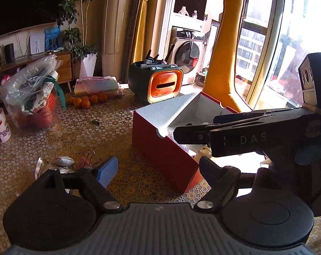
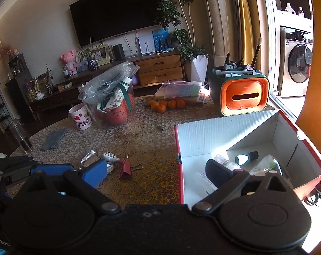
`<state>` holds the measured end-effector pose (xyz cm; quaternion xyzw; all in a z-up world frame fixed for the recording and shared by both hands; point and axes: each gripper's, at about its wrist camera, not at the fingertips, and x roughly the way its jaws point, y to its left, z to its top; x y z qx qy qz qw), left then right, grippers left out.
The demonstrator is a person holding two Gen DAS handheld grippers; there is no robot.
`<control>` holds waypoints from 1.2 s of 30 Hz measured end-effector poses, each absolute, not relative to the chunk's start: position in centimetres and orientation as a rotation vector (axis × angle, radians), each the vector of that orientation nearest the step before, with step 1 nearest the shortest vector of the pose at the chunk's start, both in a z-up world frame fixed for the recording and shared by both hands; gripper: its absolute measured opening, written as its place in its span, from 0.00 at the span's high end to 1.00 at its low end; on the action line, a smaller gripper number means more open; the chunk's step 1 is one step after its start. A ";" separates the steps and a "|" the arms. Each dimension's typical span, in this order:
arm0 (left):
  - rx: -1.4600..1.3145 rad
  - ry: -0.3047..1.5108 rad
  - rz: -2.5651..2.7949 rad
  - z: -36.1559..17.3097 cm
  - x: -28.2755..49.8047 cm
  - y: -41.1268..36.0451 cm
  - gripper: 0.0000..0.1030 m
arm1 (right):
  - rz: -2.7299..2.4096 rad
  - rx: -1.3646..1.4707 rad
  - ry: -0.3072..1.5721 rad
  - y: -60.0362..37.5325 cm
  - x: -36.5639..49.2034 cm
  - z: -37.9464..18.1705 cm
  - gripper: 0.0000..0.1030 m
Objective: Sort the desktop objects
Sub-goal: 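Lift both tools out of the red box back toward the table, then move left tool to the white snack pack while right tool moves to the pink binder clip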
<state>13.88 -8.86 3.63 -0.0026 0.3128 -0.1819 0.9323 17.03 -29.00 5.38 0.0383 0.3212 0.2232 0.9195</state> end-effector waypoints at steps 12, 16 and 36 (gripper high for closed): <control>-0.053 0.613 -0.327 2.9 10.8 -3.6 0.02 | 0.445 0.017 0.597 -25.1 14.0 4.8 0.02; -0.054 0.594 -0.294 2.4 9.6 -1.9 0.01 | 0.451 0.017 0.605 -24.2 13.5 4.0 0.02; -0.035 0.551 -0.130 -0.8 6.0 4.3 0.00 | 0.492 -0.018 0.584 -19.4 11.4 1.9 0.01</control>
